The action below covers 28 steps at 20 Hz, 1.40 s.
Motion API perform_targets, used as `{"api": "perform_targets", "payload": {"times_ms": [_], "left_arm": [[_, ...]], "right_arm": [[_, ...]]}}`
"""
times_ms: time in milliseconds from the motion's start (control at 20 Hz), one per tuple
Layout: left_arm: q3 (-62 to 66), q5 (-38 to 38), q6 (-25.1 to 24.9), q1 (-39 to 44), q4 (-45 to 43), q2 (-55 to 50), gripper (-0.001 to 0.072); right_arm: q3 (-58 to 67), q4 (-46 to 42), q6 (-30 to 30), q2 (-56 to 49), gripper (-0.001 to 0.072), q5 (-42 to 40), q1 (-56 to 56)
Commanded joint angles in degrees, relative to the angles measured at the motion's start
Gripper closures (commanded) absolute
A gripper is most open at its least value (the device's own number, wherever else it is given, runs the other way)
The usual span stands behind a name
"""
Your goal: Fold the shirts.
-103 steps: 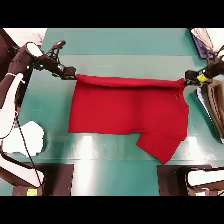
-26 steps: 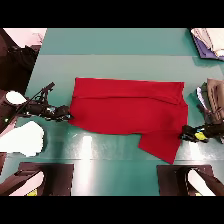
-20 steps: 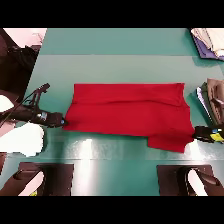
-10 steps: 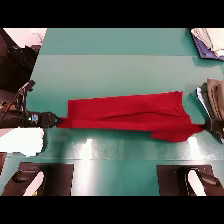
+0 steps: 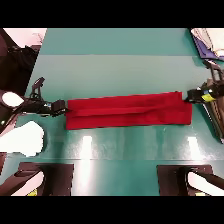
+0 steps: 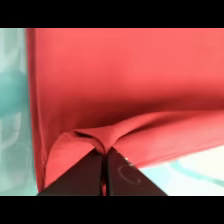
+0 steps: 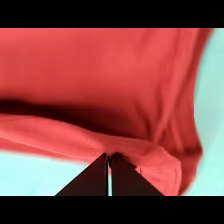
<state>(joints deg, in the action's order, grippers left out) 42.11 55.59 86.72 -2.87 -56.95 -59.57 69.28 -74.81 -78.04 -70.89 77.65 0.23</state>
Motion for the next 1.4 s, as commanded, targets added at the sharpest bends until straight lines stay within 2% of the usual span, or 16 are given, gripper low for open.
{"api": "perform_targets", "payload": {"times_ms": [0,300,350,400,450,600,800,850,900,950,1150,1350], "left_arm": [[0.0,-6.3,-0.2,0.0,0.4,-5.4,0.0684],[4.5,-10.4,-0.1,0.0,0.8,-6.6,0.0676],[5.7,-10.5,-0.1,0.0,1.3,-6.6,0.044],[6.7,-10.7,-0.1,0.0,2.5,-6.6,0.0105],[7.5,-10.6,-0.1,0.0,3.4,-6.6,-0.0013],[10.6,-8.2,-0.1,0.0,3.5,-6.6,-0.0013],[13.7,0.0,-0.1,0.0,4.1,-6.5,-0.0013],[13.7,1.1,-0.1,0.0,4.3,-6.6,0.0145],[13.7,1.9,-0.2,0.0,4.3,-6.6,0.0469],[13.7,2.4,-0.2,0.0,4.5,-6.6,0.0671],[13.7,2.2,-0.2,2.5,4.7,-6.6,0.0675],[13.7,1.2,-0.2,7.9,4.7,-6.6,0.0675]], "right_arm": [[7.8,0.1,-0.1,-9.9,0.0695,-1.8,2.3],[15.7,0.3,-1.0,-17.7,0.0691,-1.9,2.3],[16.2,0.4,-1.0,-18.1,0.062,-2.1,2.3],[16.5,0.4,-1.0,-18.3,0.0369,-2.4,2.3],[16.6,0.5,-1.0,-18.0,0.0196,-2.8,2.1],[16.4,5.3,-0.4,-15.7,0.0176,-1.5,-1.0],[11.9,10.0,5.3,-12.9,0.0176,4.5,-9.9],[10.3,10.9,5.7,-13.0,0.0174,5.0,-12.4],[8.3,12.1,6.2,-13.3,0.0097,4.9,-14.8],[6.8,14.1,7.4,-14.2,0.0019,5.0,-16.8],[3.3,22.3,15.0,-20.0,0.0013,5.5,-21.2],[3.2,22.3,15.6,-26.1,0.0017,4.8,-19.9]]}}
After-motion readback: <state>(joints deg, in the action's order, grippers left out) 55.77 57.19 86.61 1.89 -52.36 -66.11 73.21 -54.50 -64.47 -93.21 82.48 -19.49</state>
